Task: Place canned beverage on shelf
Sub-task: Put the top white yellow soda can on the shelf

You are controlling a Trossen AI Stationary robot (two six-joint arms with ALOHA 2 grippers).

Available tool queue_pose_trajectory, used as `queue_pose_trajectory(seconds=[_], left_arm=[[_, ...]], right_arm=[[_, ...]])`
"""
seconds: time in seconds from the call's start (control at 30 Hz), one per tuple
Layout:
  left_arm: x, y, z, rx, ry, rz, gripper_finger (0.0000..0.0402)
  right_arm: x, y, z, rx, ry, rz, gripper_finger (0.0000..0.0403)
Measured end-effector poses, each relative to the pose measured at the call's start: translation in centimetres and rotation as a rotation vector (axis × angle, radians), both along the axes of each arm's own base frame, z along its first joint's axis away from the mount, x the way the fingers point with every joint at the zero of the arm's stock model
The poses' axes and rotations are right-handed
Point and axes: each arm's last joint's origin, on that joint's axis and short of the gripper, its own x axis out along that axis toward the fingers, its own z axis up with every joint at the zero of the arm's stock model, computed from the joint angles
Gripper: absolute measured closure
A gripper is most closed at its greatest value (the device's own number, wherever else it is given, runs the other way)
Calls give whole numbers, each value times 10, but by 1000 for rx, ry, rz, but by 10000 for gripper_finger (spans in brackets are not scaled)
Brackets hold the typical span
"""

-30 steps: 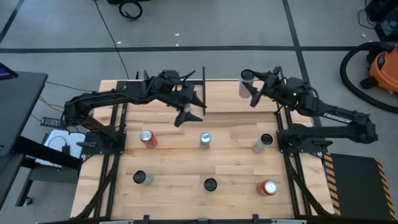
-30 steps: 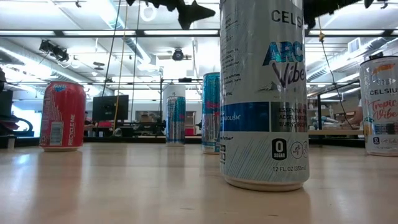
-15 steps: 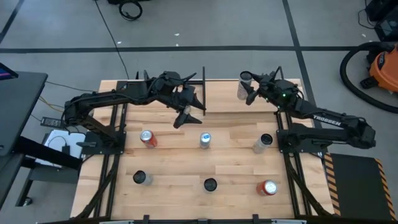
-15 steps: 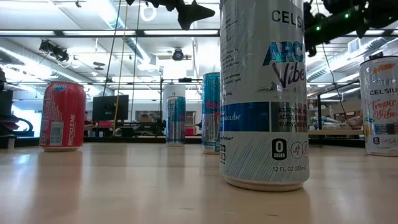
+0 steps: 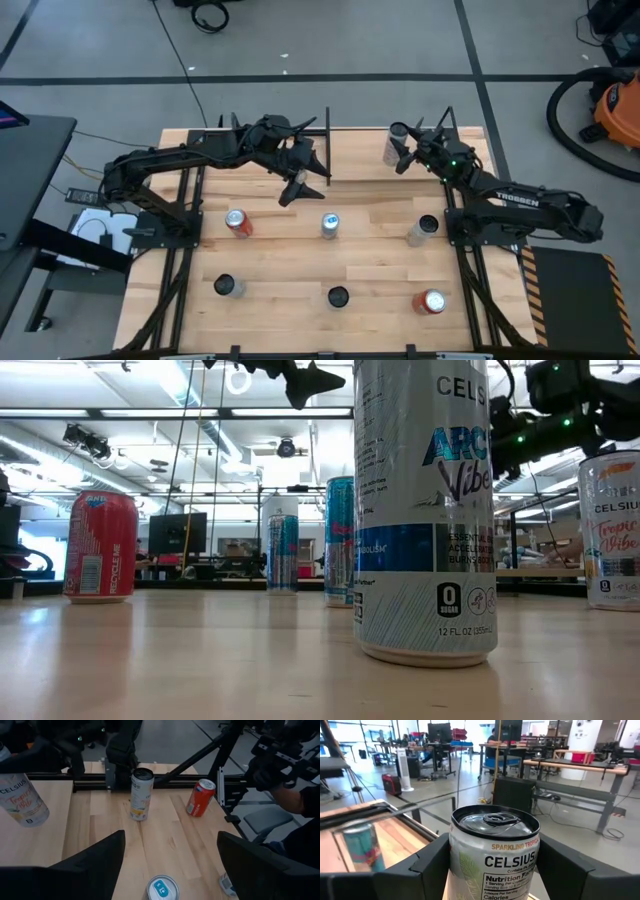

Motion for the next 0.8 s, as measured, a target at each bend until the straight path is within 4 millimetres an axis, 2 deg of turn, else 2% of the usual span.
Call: queue_pose_trajectory(seconds=[0.8], left_arm=[[0, 0, 0, 22, -7, -9, 84]], right_arm=[[-13, -1, -32, -20, 59, -32, 136]])
